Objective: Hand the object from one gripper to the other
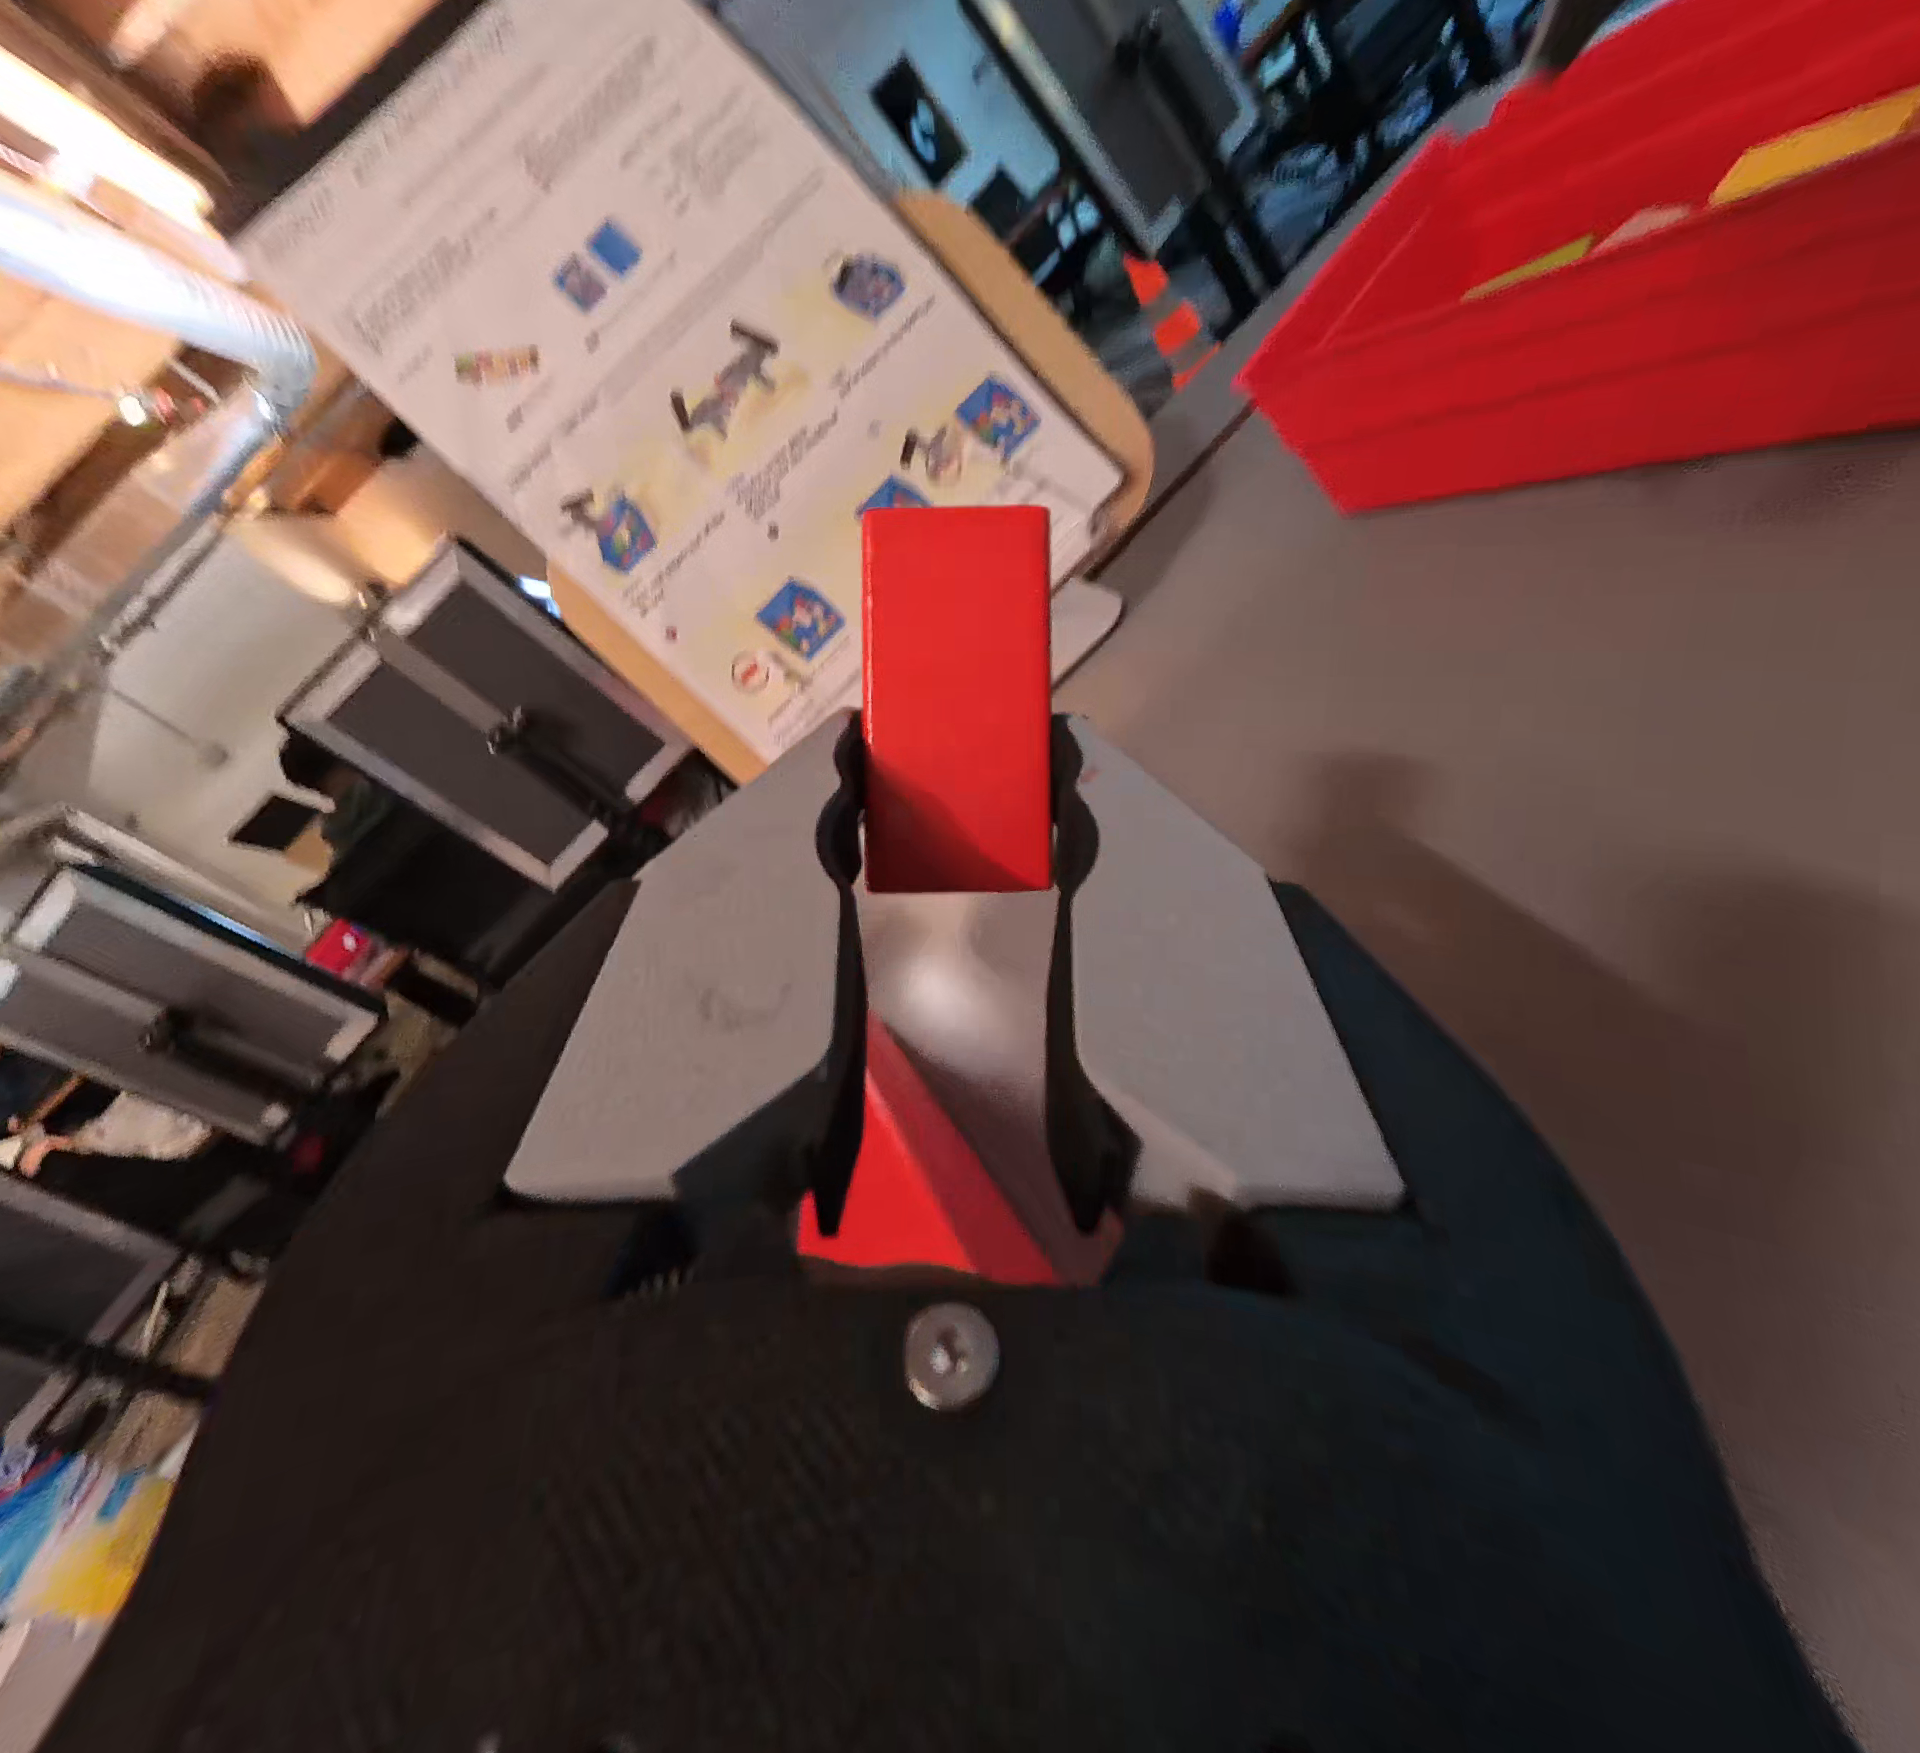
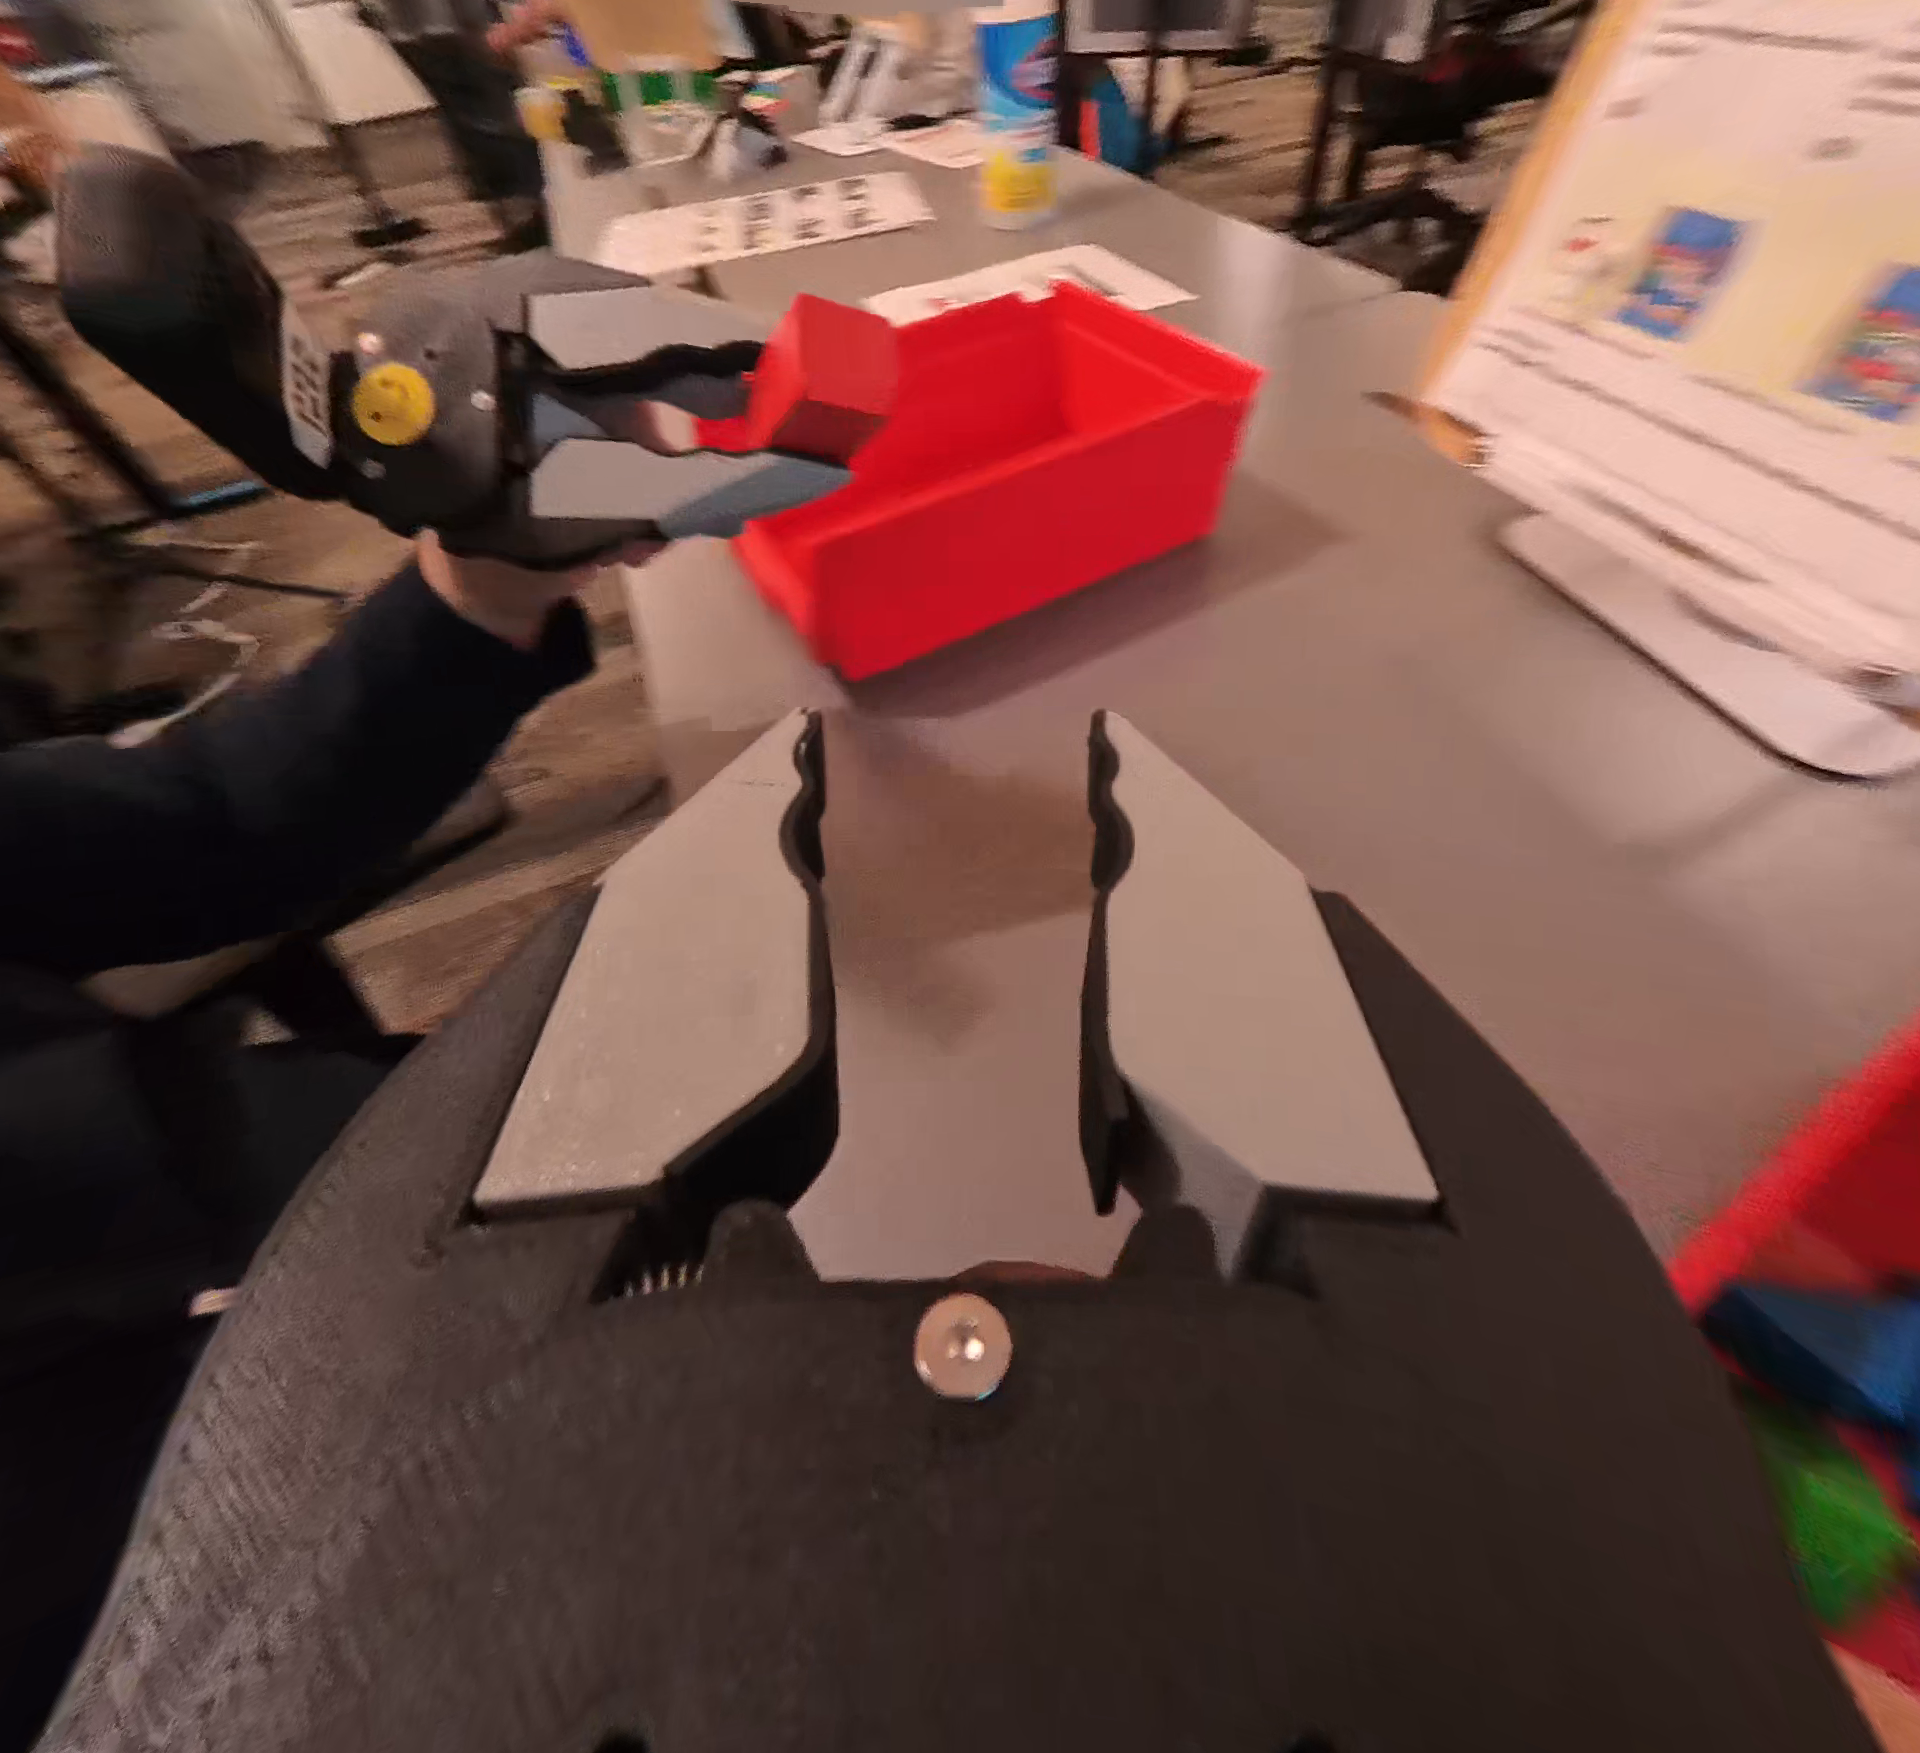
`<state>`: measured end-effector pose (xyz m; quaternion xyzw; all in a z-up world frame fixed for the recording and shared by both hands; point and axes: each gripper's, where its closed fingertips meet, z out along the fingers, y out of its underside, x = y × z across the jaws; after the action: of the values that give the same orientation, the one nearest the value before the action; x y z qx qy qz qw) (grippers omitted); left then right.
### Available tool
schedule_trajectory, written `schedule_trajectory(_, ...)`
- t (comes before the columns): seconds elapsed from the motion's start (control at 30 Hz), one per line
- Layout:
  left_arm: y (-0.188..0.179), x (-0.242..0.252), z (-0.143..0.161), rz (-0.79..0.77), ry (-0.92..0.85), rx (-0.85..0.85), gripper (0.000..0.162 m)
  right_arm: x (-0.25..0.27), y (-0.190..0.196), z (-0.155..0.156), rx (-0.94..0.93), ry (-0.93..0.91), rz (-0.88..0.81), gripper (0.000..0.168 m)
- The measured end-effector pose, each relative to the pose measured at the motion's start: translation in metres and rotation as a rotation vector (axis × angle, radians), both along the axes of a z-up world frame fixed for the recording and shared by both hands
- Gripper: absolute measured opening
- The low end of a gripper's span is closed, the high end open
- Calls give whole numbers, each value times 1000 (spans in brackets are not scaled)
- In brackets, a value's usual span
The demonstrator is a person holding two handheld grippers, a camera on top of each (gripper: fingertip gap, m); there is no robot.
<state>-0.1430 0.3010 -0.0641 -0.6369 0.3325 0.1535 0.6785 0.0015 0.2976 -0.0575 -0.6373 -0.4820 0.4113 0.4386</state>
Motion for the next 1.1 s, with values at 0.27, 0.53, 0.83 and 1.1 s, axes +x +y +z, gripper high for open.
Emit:
schedule_trajectory(0.27,-39,64,8,-80,185,147,32,-54,-56,-2,-27,47,172,63)
schedule_trajectory(0.53,-41,86,-5,-103,222,172,33,-68,-56,-8,-89,94,177,33)
schedule_trajectory(0.83,-28,71,-4,-62,4,58,50,-45,-15,1,-62,136,44,32)
schedule_trajectory(1.1,-19,0,21,25,-303,-36,39,149,126,10,122,-17,-675,32)
